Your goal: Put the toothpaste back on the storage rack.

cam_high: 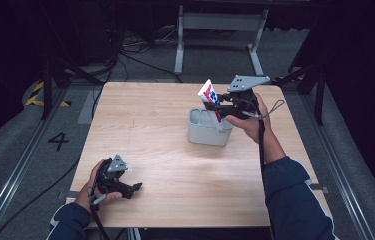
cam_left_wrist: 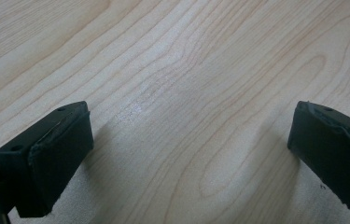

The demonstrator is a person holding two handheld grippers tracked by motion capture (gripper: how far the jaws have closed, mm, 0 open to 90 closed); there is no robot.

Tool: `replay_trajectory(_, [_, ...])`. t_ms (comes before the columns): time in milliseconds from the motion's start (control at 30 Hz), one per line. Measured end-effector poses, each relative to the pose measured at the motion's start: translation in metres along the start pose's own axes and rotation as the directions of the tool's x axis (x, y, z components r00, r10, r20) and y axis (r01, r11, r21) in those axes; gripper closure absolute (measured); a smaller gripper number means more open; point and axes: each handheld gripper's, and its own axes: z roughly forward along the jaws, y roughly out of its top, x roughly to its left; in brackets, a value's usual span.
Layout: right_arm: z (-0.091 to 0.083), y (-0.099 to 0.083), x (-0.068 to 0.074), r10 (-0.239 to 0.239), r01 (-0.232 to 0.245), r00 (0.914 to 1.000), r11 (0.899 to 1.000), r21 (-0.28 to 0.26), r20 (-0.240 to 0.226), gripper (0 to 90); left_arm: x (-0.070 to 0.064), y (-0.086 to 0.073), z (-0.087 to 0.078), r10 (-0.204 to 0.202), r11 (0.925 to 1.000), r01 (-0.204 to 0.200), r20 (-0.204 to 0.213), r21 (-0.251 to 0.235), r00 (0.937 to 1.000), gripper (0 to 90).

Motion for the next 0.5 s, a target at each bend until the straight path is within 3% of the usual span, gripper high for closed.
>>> replay_trajectory(300, [0.013,-0.007,-0.01,0.037,-0.037,0.9992,0.999,0.0,0.013,64.5,0.0,0.0,0.0,-0.003,1.0,0.003,0.0,-0.002,1.0,0.5])
replay_trajectory(500, [0.019,-0.008,-0.013,0.033,-0.033,0.9993,0.999,0.005,0.02,64.5,0.0,0.0,0.0,-0.002,1.0,0.002,0.001,-0.002,1.0,0.5])
